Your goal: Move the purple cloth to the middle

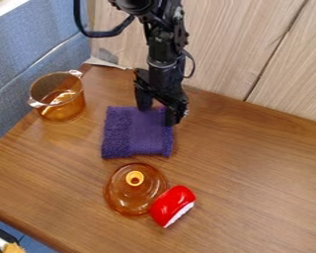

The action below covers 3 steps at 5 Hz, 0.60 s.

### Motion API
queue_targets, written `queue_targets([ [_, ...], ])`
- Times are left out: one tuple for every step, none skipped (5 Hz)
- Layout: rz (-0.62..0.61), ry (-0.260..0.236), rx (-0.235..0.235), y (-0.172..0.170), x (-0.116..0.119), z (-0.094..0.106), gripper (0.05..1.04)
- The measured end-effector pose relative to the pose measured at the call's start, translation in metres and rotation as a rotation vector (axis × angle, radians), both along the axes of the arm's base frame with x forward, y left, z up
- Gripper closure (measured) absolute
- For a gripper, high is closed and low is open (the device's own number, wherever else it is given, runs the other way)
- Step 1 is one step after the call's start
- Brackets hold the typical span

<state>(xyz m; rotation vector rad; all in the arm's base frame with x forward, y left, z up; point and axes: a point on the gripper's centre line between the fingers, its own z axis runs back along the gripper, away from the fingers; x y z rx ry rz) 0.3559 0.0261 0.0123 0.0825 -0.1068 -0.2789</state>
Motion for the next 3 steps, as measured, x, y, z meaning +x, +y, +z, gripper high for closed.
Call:
queue_targets([
  [0.005, -0.071, -0.008, 0.004, -0.004, 0.032, 0.083],
  [0.038, -0.134, -0.012, 0.021, -0.011, 0.059, 0.083],
  [0.036, -0.138, -0.013, 0.021, -0.011, 0.062, 0.083],
])
